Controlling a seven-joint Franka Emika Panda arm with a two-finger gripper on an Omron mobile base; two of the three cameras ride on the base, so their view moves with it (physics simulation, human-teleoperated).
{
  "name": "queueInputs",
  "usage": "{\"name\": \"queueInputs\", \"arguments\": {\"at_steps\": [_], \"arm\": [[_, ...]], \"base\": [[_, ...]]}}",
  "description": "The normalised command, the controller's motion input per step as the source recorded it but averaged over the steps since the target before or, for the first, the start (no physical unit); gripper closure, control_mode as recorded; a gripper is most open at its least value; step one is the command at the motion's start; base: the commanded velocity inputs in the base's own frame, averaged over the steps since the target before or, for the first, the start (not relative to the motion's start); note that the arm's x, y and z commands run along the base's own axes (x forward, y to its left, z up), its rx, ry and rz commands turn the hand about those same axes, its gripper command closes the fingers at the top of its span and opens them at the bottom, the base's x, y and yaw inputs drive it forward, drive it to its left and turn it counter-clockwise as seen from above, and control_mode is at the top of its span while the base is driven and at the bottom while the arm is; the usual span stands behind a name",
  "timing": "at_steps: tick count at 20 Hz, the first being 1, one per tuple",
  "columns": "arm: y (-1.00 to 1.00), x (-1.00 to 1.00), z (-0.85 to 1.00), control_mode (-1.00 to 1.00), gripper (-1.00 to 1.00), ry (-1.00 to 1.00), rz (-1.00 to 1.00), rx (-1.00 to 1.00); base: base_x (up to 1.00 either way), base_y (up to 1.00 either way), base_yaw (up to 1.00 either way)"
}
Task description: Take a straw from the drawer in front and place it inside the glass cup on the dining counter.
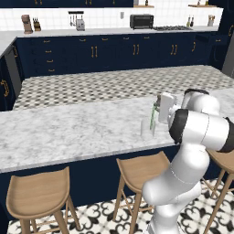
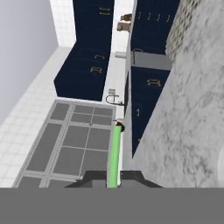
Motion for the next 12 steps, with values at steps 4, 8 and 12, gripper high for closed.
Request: {"name": "queueInputs", "arguments": {"at_steps": [4,8,12], "arm": [[-0.03,0.37,0.52,-1.0,1.0,0.0,0.05,0.0],[0.0,0.49,0.28,-1.0,1.0,0.01,0.04,0.0],[0.0,0.05,0.2,-1.0,1.0,0.0,0.04,0.0]], "base": [[0.0,0.0,0.0],[0.0,0.0,0.0],[0.0,0.0,0.0]]}}
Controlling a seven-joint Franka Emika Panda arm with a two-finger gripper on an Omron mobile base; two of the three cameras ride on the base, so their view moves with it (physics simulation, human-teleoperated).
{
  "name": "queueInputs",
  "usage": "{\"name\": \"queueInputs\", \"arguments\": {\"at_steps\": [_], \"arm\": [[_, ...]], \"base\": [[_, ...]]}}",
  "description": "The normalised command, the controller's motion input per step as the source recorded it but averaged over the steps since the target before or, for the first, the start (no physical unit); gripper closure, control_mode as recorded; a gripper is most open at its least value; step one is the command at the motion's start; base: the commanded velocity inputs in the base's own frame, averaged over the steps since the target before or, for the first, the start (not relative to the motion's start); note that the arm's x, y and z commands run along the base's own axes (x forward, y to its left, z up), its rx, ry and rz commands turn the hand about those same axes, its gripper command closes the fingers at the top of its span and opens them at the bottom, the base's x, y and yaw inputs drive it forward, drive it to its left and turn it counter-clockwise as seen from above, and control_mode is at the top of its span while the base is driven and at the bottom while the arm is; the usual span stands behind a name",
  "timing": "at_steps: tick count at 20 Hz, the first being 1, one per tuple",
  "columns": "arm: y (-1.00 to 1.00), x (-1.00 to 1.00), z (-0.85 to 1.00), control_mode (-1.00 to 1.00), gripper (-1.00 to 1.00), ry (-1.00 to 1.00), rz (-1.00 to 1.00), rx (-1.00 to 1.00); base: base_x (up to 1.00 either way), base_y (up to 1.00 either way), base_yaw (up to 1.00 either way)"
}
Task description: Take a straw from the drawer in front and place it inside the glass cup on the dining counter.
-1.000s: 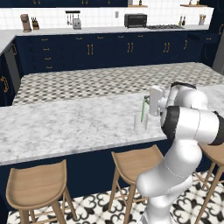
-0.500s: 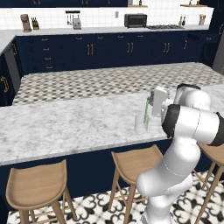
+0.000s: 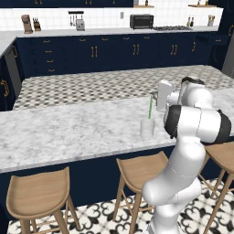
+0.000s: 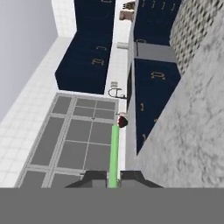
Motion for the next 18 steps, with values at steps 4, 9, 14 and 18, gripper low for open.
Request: {"name": "queueInputs", "arguments": {"at_steps": [4,9,14,18], "arm": [[0.0,0.0,0.29,-1.0,1.0,0.0,0.04,0.0],[0.0,0.25,0.05,-1.0,1.0,0.01,0.05,0.01],[-0.01,0.17,-0.32,-1.0,1.0,0.01,0.06,0.05],[-0.06,0.0,-0.43,-1.0,1.0,0.01,0.08,0.03]], "base": [[0.0,0.0,0.0],[0.0,0.0,0.0],[0.0,0.0,0.0],[0.0,0.0,0.0]]}}
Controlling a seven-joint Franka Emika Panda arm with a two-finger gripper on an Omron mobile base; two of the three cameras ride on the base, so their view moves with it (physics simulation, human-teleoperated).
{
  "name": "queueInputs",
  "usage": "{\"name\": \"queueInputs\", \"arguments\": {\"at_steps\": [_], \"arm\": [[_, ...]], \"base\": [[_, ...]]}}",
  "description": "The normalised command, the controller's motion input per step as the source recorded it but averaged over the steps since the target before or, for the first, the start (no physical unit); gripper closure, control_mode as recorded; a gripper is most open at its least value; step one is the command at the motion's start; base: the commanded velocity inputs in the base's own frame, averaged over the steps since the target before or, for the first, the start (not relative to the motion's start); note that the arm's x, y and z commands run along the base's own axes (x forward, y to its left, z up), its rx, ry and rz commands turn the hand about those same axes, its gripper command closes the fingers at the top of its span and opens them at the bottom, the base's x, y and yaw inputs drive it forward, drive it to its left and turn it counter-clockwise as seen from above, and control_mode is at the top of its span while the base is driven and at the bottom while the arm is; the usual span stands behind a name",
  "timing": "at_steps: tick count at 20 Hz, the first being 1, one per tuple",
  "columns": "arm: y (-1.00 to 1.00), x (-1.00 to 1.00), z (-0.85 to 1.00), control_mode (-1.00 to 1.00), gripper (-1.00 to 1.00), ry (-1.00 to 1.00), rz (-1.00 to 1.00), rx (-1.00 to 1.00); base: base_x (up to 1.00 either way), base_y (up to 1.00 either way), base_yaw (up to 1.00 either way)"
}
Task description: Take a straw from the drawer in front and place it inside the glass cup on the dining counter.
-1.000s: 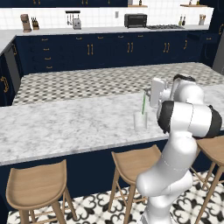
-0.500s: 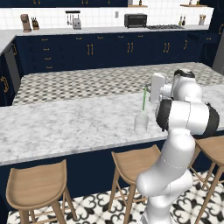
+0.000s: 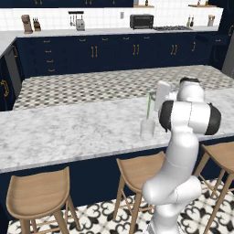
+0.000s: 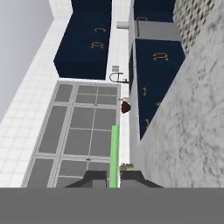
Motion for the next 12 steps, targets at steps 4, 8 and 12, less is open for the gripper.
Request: {"name": "queueInputs", "arguments": {"at_steps": [4,8,12], "arm": [[-0.03,0.0,-0.37,-1.0,1.0,0.0,0.08,0.0],[0.0,0.01,-0.37,-1.0,1.0,0.01,0.08,0.0],[0.0,0.01,-0.43,-1.0,1.0,0.0,0.07,0.0]], "base": [[0.0,0.0,0.0],[0.0,0.0,0.0],[0.0,0.0,0.0]]}}
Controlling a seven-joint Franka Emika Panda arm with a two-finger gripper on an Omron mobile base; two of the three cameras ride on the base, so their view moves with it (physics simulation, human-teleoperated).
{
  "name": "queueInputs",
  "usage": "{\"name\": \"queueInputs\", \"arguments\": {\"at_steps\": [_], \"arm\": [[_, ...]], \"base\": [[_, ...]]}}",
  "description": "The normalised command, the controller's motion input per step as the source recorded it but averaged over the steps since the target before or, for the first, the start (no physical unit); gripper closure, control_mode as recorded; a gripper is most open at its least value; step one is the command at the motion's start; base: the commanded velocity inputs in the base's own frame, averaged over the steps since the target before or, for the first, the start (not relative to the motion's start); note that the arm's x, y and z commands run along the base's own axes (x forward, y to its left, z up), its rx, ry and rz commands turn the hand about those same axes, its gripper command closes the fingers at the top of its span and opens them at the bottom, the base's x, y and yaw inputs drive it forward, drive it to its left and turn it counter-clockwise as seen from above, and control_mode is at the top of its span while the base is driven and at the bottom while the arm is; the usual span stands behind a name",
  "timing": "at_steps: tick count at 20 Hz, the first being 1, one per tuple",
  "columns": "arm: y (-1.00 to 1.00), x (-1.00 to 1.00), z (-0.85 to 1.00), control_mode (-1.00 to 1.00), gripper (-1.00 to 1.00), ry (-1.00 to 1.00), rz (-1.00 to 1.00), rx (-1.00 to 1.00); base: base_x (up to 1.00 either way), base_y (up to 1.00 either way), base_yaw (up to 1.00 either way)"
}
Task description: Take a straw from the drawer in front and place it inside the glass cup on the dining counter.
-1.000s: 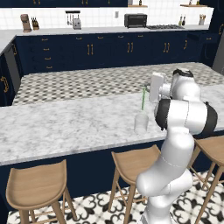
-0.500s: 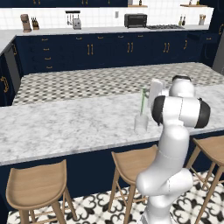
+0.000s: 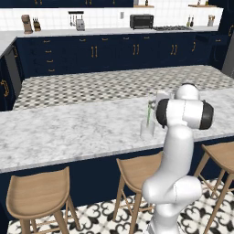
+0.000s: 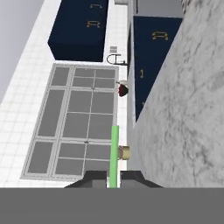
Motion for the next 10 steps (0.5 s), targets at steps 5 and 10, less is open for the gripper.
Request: {"name": "queueInputs", "arguments": {"at_steps": [5,10], "arm": [[0.0,0.0,-0.39,-1.0,1.0,0.0,0.06,0.0],[0.01,0.0,-0.31,-1.0,1.0,0.0,0.06,0.0]], "base": [[0.0,0.0,0.0],[0.0,0.0,0.0]]}}
